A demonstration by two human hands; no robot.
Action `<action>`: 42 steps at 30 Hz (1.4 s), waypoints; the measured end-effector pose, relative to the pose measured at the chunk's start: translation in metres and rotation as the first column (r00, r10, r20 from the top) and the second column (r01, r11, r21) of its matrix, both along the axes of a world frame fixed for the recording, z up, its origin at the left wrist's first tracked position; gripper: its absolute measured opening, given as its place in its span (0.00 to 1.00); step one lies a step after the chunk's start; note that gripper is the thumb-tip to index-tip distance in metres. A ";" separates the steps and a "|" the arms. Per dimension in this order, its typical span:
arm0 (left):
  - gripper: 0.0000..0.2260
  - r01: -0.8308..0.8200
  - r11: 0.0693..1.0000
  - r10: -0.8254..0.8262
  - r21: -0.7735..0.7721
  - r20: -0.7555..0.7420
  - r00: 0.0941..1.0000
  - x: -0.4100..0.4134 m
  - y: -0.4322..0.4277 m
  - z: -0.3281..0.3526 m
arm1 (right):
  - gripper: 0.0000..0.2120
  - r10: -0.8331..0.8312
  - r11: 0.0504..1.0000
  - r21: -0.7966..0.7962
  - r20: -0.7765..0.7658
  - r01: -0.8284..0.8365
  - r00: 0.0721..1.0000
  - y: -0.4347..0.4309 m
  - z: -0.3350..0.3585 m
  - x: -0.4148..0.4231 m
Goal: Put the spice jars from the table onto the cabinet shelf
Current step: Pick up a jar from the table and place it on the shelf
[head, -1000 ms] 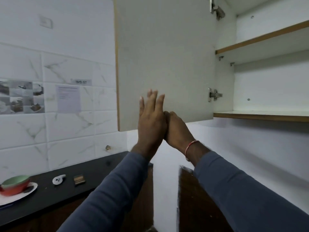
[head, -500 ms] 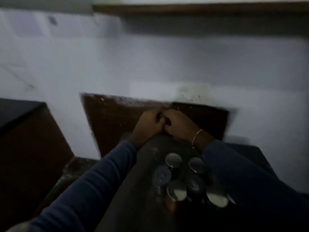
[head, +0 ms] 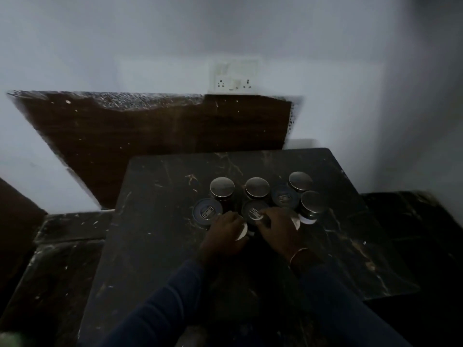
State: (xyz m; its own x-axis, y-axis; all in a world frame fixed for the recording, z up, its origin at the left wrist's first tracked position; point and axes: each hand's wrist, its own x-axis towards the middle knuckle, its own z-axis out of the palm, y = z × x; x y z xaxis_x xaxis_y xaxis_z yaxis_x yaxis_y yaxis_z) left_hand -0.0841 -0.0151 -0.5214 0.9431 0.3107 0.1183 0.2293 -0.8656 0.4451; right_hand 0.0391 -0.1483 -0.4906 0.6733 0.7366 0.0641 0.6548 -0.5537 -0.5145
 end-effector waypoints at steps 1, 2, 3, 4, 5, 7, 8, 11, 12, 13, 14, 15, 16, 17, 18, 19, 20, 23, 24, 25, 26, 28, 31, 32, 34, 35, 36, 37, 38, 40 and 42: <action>0.19 0.027 1.000 -0.027 0.011 -0.018 0.999 -0.002 -0.002 -0.008 | 0.15 -0.001 1.000 -0.011 0.003 0.001 1.000 -0.004 -0.007 -0.005; 0.20 0.040 0.999 -0.040 0.020 -0.011 0.999 -0.004 -0.003 -0.014 | 0.14 0.007 1.000 -0.021 0.000 -0.007 1.000 -0.007 -0.012 -0.010; 0.19 0.043 0.998 -0.043 0.036 0.011 0.999 -0.006 -0.005 -0.019 | 0.14 0.016 1.000 -0.019 -0.015 -0.016 1.000 -0.009 -0.019 -0.015; 0.19 0.036 0.998 -0.038 0.054 0.027 0.999 -0.007 -0.007 -0.023 | 0.13 0.014 1.000 -0.017 -0.011 -0.014 1.000 -0.011 -0.025 -0.018; 0.18 0.027 0.997 -0.031 0.078 0.043 0.999 -0.007 -0.008 -0.024 | 0.12 -0.006 1.000 -0.006 0.011 0.006 1.000 -0.012 -0.030 -0.019; 0.18 0.005 0.996 -0.008 0.094 0.034 0.999 -0.003 -0.011 -0.026 | 0.12 -0.074 0.997 0.032 0.074 0.072 0.995 -0.016 -0.035 -0.014; 0.17 -0.009 0.996 0.007 0.094 0.019 1.000 0.001 -0.011 -0.026 | 0.12 -0.103 0.993 0.067 0.099 0.097 0.990 -0.019 -0.034 -0.009; 0.17 -0.063 0.994 0.069 0.091 -0.067 0.995 0.010 -0.014 -0.026 | 0.19 -0.181 0.981 0.085 0.079 0.174 0.980 -0.027 -0.032 0.015; 0.18 -0.080 0.992 0.089 0.094 -0.097 0.991 0.013 -0.015 -0.025 | 0.22 -0.189 0.981 0.051 0.014 0.189 0.982 -0.029 -0.031 0.022; 0.19 -0.098 0.991 0.109 0.096 -0.122 0.986 0.016 -0.018 -0.024 | 0.24 -0.187 0.982 0.021 -0.070 0.189 0.980 -0.031 -0.033 0.030; 0.20 -0.113 0.989 0.126 0.096 -0.140 0.982 0.019 -0.019 -0.024 | 0.25 -0.176 0.984 0.012 -0.137 0.179 0.975 -0.032 -0.035 0.035; 0.21 -0.125 0.988 0.138 0.095 -0.150 0.979 0.021 -0.020 -0.023 | 0.26 -0.162 0.986 0.015 -0.179 0.167 0.971 -0.031 -0.037 0.040; 0.21 -0.138 0.986 0.151 0.093 -0.154 0.976 0.025 -0.021 -0.021 | 0.26 -0.143 0.989 0.019 -0.201 0.149 0.969 -0.032 -0.039 0.045; 0.21 -0.153 0.984 0.166 0.091 -0.149 0.975 0.027 -0.023 -0.020 | 0.27 -0.125 0.991 0.024 -0.215 0.133 0.969 -0.032 -0.040 0.048; 0.21 -0.174 0.981 0.185 0.087 -0.141 0.973 0.031 -0.024 -0.018 | 0.27 -0.107 0.992 0.036 -0.230 0.118 0.967 -0.033 -0.041 0.052; 0.21 -0.191 0.978 0.201 0.083 -0.135 0.970 0.034 -0.025 -0.017 | 0.28 -0.093 0.993 0.053 -0.247 0.110 0.964 -0.033 -0.042 0.055; 0.21 -0.206 0.975 0.216 0.082 -0.138 0.967 0.035 -0.025 -0.016 | 0.29 -0.080 0.992 0.074 -0.265 0.103 0.961 -0.034 -0.044 0.057; 0.23 -0.238 0.966 0.251 0.098 -0.150 0.956 0.041 -0.027 -0.015 | 0.31 -0.021 0.991 0.120 -0.302 0.060 0.953 -0.039 -0.047 0.066; 0.23 -0.246 0.964 0.259 0.100 -0.150 0.954 0.042 -0.027 -0.015 | 0.31 0.002 0.992 0.123 -0.313 0.038 0.950 -0.040 -0.049 0.069; 0.23 -0.256 0.961 0.269 0.104 -0.153 0.951 0.043 -0.027 -0.015 | 0.32 0.023 0.992 0.126 -0.329 0.020 0.944 -0.040 -0.050 0.072; 0.24 -0.269 0.957 0.284 0.107 -0.160 0.945 0.044 -0.028 -0.015 | 0.32 0.044 0.991 0.134 -0.341 0.003 0.939 -0.041 -0.051 0.075; 0.23 -0.298 0.946 0.316 0.130 -0.151 0.937 0.045 -0.032 -0.014 | 0.32 0.081 0.987 0.159 -0.345 -0.027 0.935 -0.042 -0.053 0.080; 0.23 -0.307 0.936 0.331 0.173 -0.136 0.934 0.047 -0.038 -0.015 | 0.32 0.123 0.985 0.153 -0.341 -0.074 0.932 -0.042 -0.054 0.084; 0.23 -0.309 0.937 0.332 0.165 -0.143 0.932 0.049 -0.038 -0.015 | 0.31 0.131 0.986 0.145 -0.343 -0.085 0.930 -0.042 -0.054 0.086; 0.23 -0.339 0.933 0.353 0.118 -0.133 0.926 0.054 -0.041 -0.011 | 0.30 0.126 0.988 0.130 -0.364 -0.083 0.923 -0.042 -0.051 0.091; 0.23 -0.362 0.929 0.368 0.079 -0.089 0.925 0.056 -0.043 -0.009 | 0.28 0.110 0.990 0.124 -0.388 -0.067 0.915 -0.042 -0.049 0.095; 0.21 -0.381 0.924 0.381 0.023 -0.015 0.924 0.059 -0.046 -0.004 | 0.26 0.104 0.989 0.137 -0.436 -0.048 0.894 -0.043 -0.044 0.100; 0.18 -0.389 0.920 0.392 -0.055 0.076 0.917 0.060 -0.050 0.003 | 0.22 0.105 0.986 0.165 -0.518 -0.022 0.849 -0.044 -0.038 0.104; 0.15 -0.388 0.908 0.411 -0.157 0.153 0.899 0.061 -0.055 0.012 | 0.17 0.131 0.975 0.220 -0.619 0.011 0.775 -0.045 -0.031 0.107; 0.07 -0.357 0.831 0.464 -0.427 0.178 0.868 0.064 -0.065 0.028 | 0.10 0.198 0.943 0.321 -0.744 0.082 0.638 -0.046 -0.017 0.110; 0.06 -0.314 0.637 0.498 -0.704 0.065 0.865 0.068 -0.070 0.037 | 0.09 0.254 0.920 0.384 -0.737 0.079 0.626 -0.047 -0.003 0.110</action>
State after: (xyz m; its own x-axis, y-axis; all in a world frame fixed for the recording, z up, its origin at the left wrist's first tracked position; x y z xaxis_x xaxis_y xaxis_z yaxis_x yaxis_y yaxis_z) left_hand -0.0162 -0.0855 -0.4840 0.6715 0.7373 -0.0735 0.2955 -0.1755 0.9391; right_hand 0.1487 -0.1949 -0.4934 0.5300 0.8292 -0.1775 -0.0329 -0.1891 -0.9814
